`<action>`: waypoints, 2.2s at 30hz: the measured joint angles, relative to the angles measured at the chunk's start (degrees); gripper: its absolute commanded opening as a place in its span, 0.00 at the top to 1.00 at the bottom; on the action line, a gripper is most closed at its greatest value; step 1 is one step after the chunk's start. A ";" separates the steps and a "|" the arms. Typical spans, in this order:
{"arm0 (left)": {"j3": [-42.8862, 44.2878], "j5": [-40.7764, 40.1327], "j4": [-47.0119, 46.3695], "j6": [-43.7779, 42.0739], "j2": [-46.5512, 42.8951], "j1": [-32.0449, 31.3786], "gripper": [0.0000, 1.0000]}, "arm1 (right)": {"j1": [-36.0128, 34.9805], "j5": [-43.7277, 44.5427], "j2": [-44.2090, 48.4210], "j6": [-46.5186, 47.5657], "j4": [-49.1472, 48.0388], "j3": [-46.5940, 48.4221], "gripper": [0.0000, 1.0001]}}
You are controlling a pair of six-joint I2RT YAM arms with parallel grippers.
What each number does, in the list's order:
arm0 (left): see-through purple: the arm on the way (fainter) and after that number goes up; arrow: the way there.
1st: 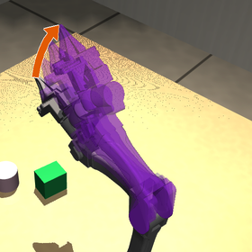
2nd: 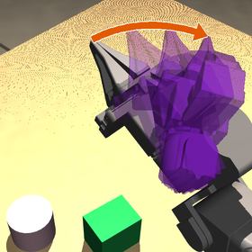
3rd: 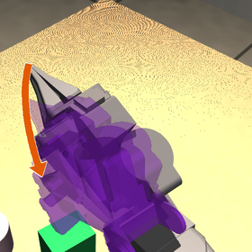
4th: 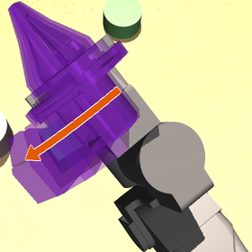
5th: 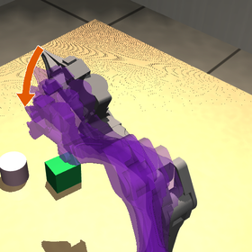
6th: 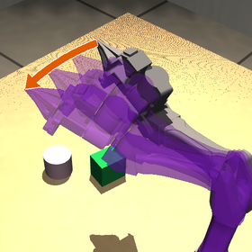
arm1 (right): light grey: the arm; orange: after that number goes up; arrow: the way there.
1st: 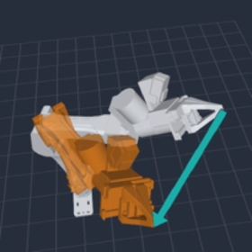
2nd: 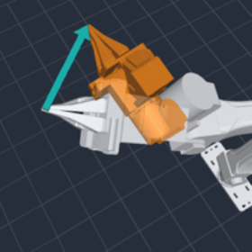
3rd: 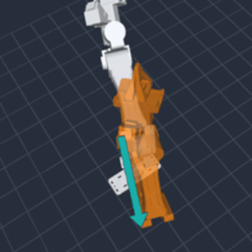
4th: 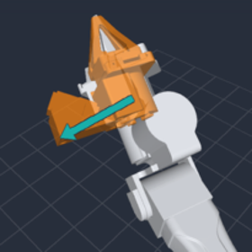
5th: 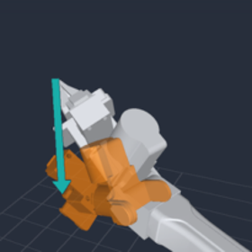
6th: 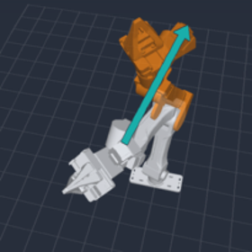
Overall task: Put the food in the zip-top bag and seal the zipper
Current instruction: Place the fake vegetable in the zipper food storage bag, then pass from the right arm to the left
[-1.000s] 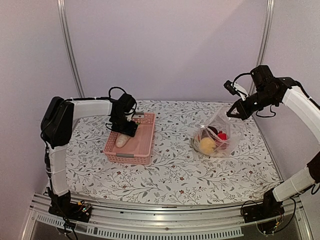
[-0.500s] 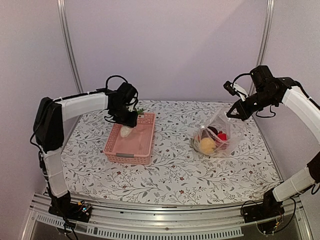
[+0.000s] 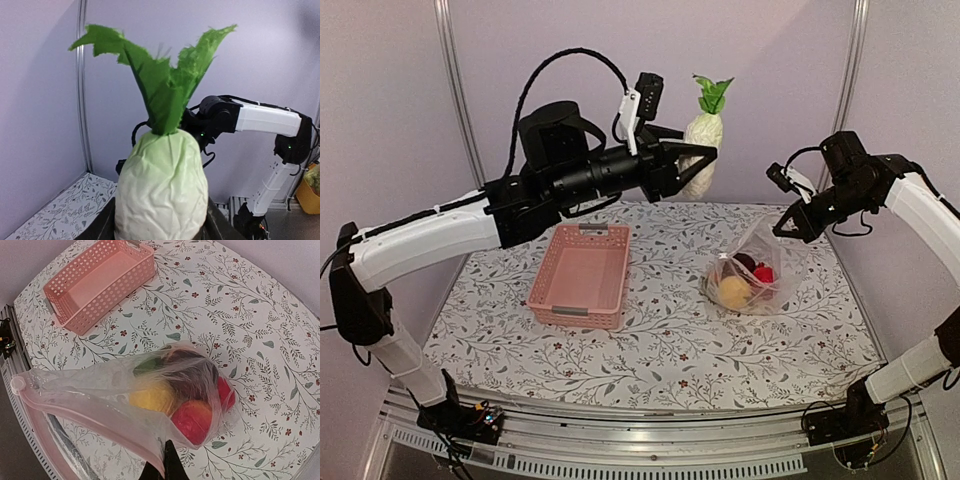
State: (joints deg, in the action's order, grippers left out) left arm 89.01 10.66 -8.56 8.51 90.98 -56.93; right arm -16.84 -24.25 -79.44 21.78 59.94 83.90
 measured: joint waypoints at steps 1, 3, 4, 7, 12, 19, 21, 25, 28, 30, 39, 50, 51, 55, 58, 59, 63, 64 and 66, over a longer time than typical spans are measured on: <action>0.07 2.12 -3.37 -0.37 1.42 -1.07 0.68 | -0.15 -0.11 0.00 0.02 0.17 0.00 1.00; 0.52 5.77 -8.35 -0.83 4.94 -2.62 0.68 | -0.39 -0.33 0.02 0.04 0.44 0.02 1.00; 1.09 7.45 -10.91 -1.25 7.34 -3.30 0.68 | -0.42 -0.50 0.02 0.04 0.63 0.02 1.00; 1.40 10.97 -16.76 -1.84 13.42 -4.79 0.68 | -0.50 -2.10 0.02 -0.07 1.42 0.07 1.00; 4.85 14.21 -21.20 -2.62 22.58 -6.10 0.66 | -0.52 -5.75 -0.09 -0.59 3.30 1.09 1.00; 6.97 10.58 -20.41 -7.45 27.26 -6.19 0.31 | -0.52 -7.96 -0.26 -1.03 4.90 4.13 1.00; 6.97 8.46 -19.67 -8.81 27.34 -6.19 0.25 | -0.52 -8.00 -0.26 -1.01 5.29 4.50 1.00; 8.39 4.04 -17.16 -10.80 27.34 -6.19 0.19 | -0.52 -7.98 -0.28 -1.01 5.66 4.63 1.00; 9.86 1.51 -14.38 -12.02 27.10 -6.19 0.21 | -0.52 -7.96 -0.46 -1.01 5.64 4.63 1.00; 10.27 1.36 -12.02 -12.87 26.49 -6.23 0.23 | -0.52 -7.96 -0.61 -1.03 5.62 4.66 1.00; 9.20 4.35 5.31 -21.09 14.75 -9.55 0.36 | -0.52 -7.50 -0.68 -0.79 5.64 4.66 1.00; 21.40 -6.47 28.94 -35.54 19.85 -12.74 0.31 | -0.52 -7.89 -0.33 0.33 5.64 3.78 1.00; 21.73 -8.00 30.60 -36.35 21.00 -12.76 0.31 | -0.52 -7.89 -0.33 0.33 5.64 3.74 1.00; 21.73 -11.65 35.58 -39.30 24.15 -12.94 0.32 | -0.52 -7.85 -0.31 0.33 5.66 3.50 1.00; 22.21 -14.45 37.70 -41.64 25.90 -13.35 0.42 | -0.52 -7.85 -0.28 0.33 5.66 3.45 1.00; 22.88 -15.34 38.16 -42.64 26.62 -13.55 0.47 | -0.50 -7.85 -0.26 0.33 5.68 3.45 1.00; 26.25 -18.67 38.88 -46.03 29.46 -14.34 0.78 | -0.52 -7.85 -0.13 0.35 5.70 3.45 0.99; 27.17 -19.17 39.08 -46.42 30.12 -14.51 0.83 | -0.52 -7.85 -0.07 0.35 5.73 3.45 0.98; 28.83 -20.50 39.12 -48.02 31.36 -14.82 0.92 | -0.52 -7.85 0.07 0.39 5.79 3.45 0.97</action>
State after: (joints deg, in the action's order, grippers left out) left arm 117.84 -9.85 30.57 -39.51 122.34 -71.75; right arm -17.37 -32.10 -79.37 22.17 65.73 87.35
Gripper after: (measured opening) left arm 0.194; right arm 0.014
